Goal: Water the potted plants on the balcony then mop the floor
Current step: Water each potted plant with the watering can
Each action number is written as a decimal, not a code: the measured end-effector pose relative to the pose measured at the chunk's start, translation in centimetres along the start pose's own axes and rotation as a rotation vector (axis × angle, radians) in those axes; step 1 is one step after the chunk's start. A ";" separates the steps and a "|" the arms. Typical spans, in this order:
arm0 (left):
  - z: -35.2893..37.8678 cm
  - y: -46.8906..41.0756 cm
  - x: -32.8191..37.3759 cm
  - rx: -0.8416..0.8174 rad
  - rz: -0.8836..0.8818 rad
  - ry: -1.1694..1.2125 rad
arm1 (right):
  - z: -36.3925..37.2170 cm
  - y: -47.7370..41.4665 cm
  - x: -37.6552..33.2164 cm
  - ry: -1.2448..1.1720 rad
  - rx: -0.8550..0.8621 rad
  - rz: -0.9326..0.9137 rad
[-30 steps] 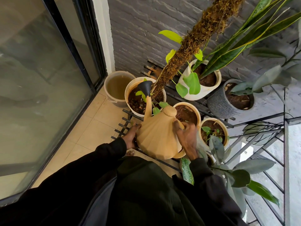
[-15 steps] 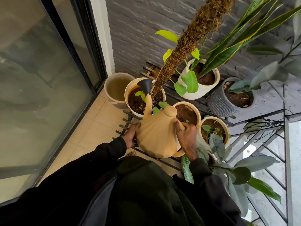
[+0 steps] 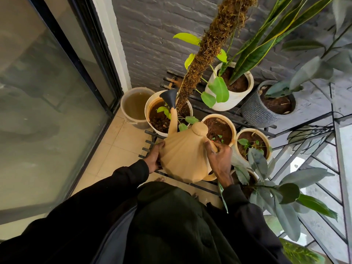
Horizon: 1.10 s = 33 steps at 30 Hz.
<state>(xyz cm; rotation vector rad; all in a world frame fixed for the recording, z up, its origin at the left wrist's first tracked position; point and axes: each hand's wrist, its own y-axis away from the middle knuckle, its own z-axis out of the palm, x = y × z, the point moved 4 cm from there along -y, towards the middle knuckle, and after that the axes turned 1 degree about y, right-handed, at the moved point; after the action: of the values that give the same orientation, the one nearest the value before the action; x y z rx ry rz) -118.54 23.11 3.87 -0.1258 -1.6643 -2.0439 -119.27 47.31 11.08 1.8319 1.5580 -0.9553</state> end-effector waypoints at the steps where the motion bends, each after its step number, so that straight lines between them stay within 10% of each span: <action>1: -0.1 0.0 0.0 -0.004 0.002 -0.010 | 0.1 0.2 0.1 0.002 0.007 0.000; 33: 3.7 1.0 -13.9 0.070 -0.027 -0.023 | -6.7 8.1 6.7 0.020 -0.070 0.063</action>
<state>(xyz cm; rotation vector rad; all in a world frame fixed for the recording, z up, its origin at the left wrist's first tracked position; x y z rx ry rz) -106.81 30.84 0.48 -0.1039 -1.7578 -2.0082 -109.66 55.12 9.40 1.8363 1.5169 -0.8451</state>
